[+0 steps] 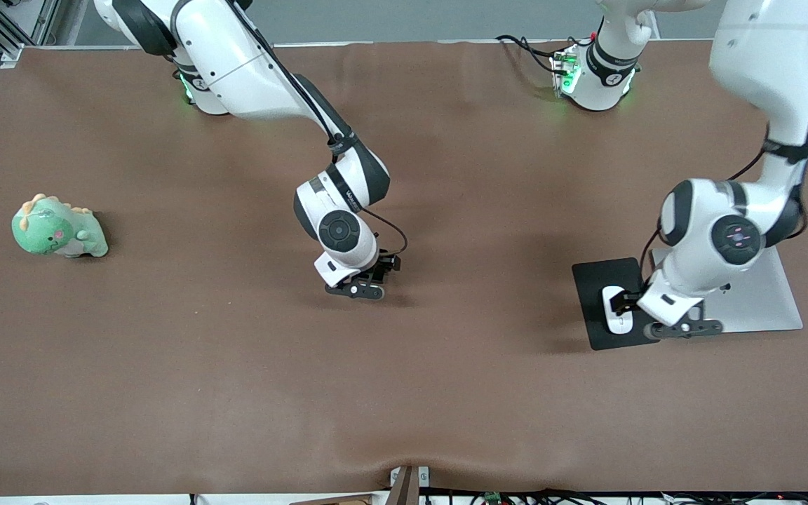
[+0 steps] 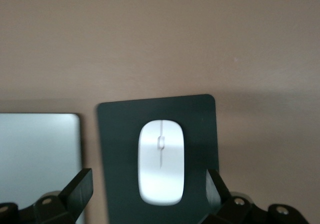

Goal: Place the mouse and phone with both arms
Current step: 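Lower the mouse onto the pad while the right gripper grasps the phone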

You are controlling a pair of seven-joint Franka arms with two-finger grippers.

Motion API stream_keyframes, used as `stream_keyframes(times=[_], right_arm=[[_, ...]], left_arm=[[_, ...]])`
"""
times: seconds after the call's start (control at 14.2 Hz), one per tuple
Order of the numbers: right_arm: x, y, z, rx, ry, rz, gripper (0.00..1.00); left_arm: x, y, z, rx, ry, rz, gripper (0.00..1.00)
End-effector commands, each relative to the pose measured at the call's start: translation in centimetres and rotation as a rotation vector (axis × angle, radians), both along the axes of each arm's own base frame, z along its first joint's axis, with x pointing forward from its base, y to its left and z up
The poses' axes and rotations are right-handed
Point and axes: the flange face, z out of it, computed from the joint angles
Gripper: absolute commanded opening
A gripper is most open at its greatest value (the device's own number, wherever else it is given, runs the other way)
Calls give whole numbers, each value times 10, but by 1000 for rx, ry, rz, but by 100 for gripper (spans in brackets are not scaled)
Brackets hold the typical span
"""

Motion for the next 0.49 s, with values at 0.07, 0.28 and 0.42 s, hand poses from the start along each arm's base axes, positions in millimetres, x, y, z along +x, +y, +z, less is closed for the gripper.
stream_keyframes(times=[0.07,0.28,0.42], right_arm=[[1,3,0,-36,-38,31,68],[8,0,11,-38,-49,14,0],[14,-4,23,-32,-46,0,0]], left_arm=[[5,9,103,42,51,22,100],[7,14,172,52,46,-20,100],[-2,19,216,40,27,-12,100]])
